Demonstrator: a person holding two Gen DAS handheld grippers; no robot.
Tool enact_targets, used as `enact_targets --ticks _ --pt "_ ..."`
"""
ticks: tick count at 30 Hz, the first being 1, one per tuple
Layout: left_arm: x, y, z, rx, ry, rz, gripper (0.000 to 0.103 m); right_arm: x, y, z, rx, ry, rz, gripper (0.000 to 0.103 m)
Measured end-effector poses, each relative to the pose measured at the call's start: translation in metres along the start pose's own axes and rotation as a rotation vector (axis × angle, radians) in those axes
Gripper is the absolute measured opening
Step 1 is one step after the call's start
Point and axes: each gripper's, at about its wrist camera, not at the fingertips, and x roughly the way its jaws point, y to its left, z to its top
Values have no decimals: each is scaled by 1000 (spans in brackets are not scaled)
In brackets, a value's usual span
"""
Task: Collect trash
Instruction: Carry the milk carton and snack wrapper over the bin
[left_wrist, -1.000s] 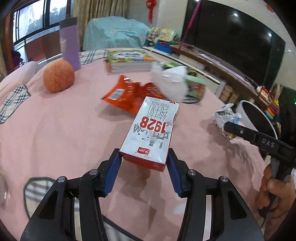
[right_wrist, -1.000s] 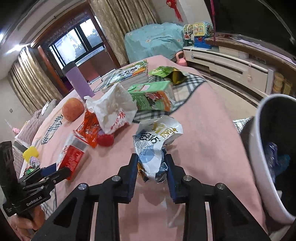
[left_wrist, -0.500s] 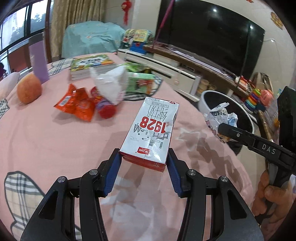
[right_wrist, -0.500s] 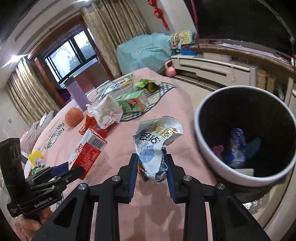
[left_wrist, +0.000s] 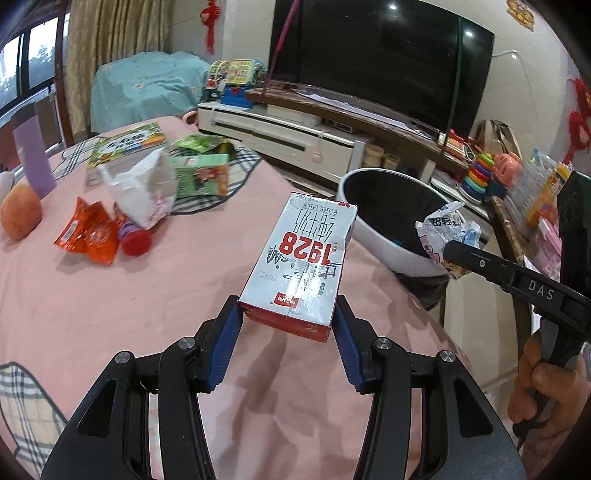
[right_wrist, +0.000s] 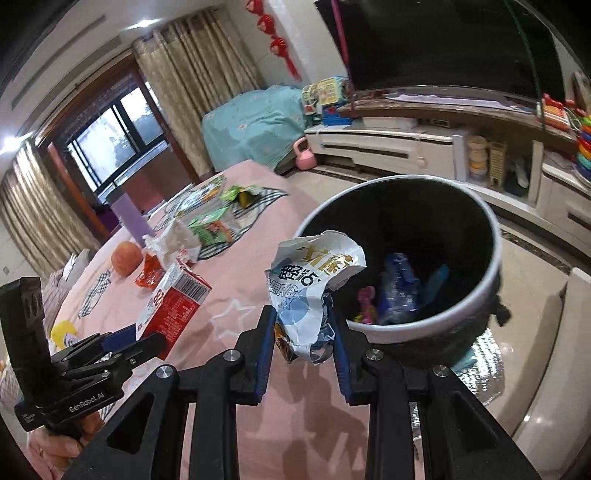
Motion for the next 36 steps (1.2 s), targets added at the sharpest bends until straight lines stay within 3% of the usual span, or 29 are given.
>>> enact_targets --ticks 10,36 --pt "7 -33 18 58 -8 -21 49 -13 -30 8 36 -35 -35 29" --pt "48 -95 52 183 29 -27 49 -1 -65 32 41 -16 -68 30"
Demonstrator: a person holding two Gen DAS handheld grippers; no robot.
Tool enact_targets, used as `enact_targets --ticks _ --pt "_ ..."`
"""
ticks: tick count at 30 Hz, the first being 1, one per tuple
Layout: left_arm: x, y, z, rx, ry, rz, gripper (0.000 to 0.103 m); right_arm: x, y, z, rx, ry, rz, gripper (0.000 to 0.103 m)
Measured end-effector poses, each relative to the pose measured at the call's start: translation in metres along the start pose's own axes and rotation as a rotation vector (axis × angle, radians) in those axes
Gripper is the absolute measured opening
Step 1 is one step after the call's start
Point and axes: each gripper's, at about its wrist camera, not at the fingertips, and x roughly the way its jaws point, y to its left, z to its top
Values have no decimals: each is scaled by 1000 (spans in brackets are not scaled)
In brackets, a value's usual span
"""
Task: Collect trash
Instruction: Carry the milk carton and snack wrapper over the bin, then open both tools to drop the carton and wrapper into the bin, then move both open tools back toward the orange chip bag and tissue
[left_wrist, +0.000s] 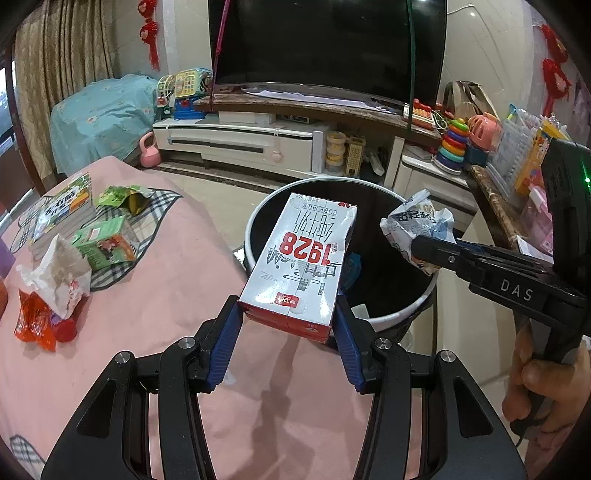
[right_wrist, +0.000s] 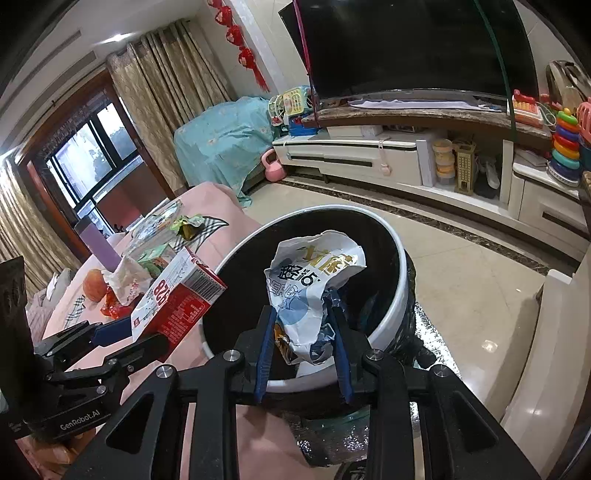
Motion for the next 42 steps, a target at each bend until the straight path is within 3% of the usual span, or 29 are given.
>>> enact_targets --ticks 25,28,30,32,42 --pt "33 -2 18 -4 73 9 50 22 -3 10 -29 55 -31 34" --pt "33 1 19 -19 77 -6 53 21 -3 10 -28 53 -32 40" --pt "32 2 18 -26 75 -7 62 22 -4 12 -28 49 -34 42" --pt "29 5 16 -34 65 -1 68 21 -5 13 -23 42 -29 54" --pt "8 42 -18 -150 62 18 70 11 2 11 -1 13 2 70"
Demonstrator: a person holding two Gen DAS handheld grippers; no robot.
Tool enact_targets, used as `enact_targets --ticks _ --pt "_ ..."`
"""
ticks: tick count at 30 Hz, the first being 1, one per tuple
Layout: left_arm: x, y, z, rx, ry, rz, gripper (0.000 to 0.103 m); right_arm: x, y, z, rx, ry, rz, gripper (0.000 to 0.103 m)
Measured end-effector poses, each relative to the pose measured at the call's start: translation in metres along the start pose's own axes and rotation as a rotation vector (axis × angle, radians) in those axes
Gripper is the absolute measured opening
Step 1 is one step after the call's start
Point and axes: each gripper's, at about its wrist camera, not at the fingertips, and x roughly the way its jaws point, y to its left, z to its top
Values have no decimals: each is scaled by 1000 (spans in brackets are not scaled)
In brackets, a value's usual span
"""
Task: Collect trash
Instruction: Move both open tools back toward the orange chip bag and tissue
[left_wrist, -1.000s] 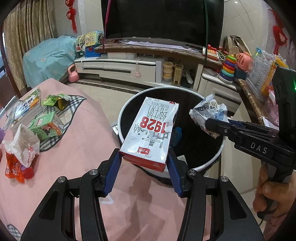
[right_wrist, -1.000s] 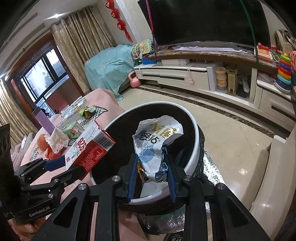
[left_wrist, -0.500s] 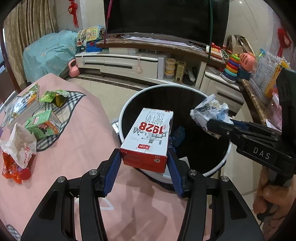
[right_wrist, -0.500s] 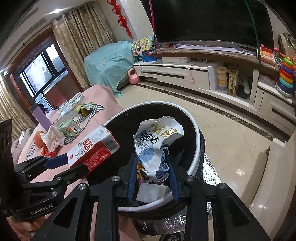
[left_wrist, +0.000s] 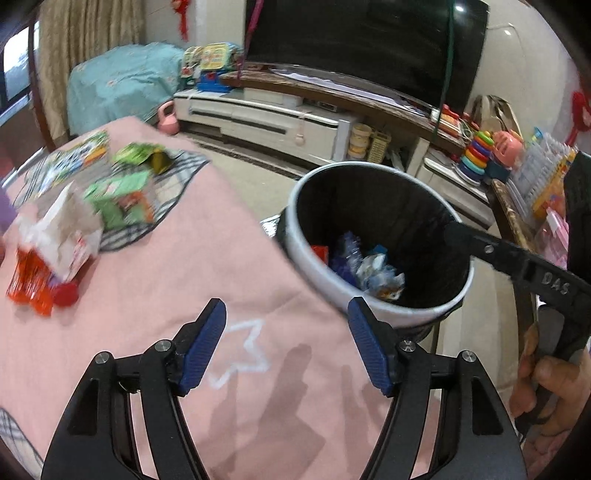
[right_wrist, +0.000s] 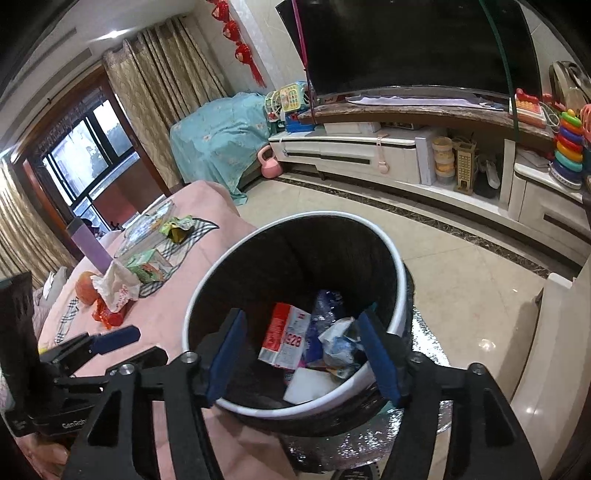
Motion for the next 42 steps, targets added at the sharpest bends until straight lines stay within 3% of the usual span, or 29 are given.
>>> enact_targets --ticks 9,25,42 --pt "-27 62 -37 -144 -13 58 71 0 43 -18 -7 0 83 89" --pt "-61 166 -93 -367 -11 154 72 38 137 -51 -129 112 195 93" --pt "-62 212 -93 -424 -16 193 72 86 180 -50 -233 173 213 93"
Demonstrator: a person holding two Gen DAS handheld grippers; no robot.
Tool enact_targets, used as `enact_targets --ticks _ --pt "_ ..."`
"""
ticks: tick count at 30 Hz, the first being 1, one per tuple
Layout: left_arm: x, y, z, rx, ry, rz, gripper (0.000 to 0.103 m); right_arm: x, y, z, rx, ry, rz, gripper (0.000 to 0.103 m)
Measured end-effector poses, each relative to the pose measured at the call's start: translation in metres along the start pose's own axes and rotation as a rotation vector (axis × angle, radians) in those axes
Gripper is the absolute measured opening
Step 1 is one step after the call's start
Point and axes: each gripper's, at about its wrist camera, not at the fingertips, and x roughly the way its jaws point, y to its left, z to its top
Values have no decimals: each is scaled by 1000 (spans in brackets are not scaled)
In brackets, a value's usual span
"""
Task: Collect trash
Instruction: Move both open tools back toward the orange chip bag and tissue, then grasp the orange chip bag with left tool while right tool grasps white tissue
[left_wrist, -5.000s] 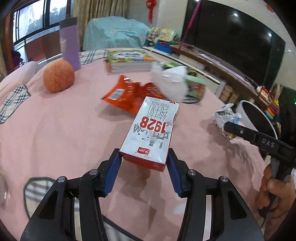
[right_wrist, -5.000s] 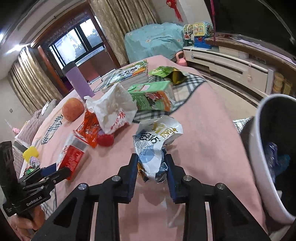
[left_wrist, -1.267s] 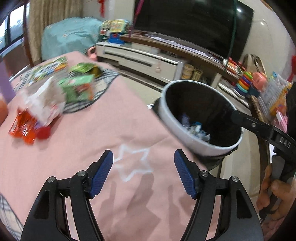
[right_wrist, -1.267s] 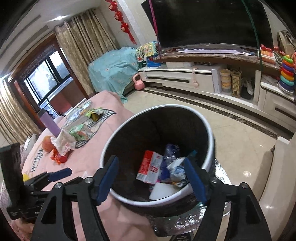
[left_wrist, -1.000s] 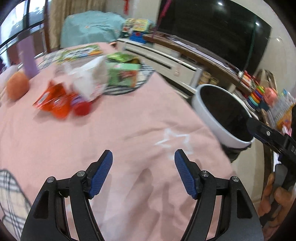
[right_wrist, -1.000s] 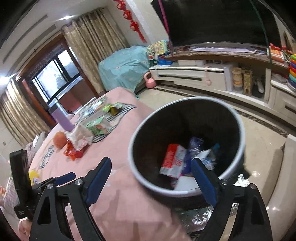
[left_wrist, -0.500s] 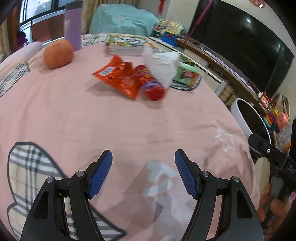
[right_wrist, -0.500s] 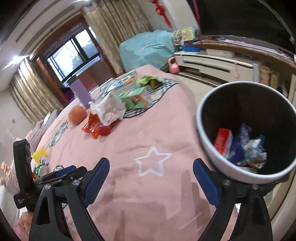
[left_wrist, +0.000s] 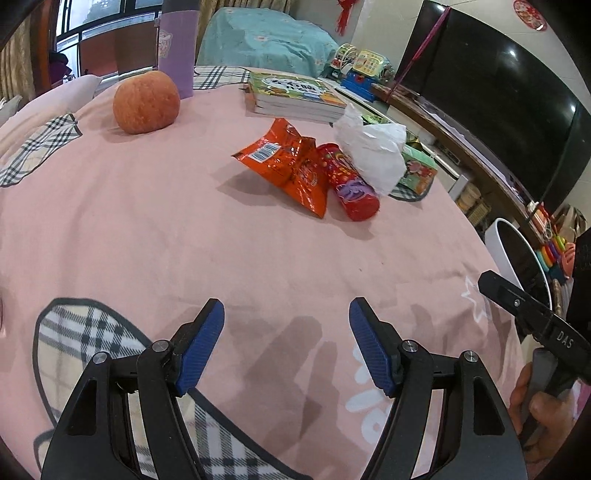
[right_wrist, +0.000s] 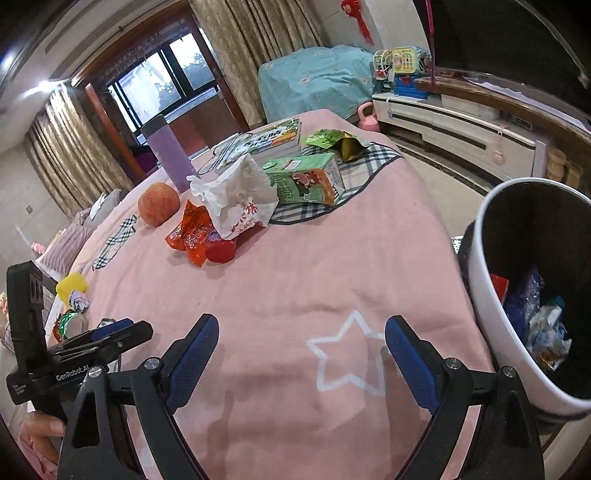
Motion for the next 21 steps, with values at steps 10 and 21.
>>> enact_targets --ticks 10,21 --pt "11 12 29 0 -19 16 72 8 18 16 -20 -16 44 93" --pt "41 28 68 5 1 -20 72 40 48 47 -50 -25 90 76"
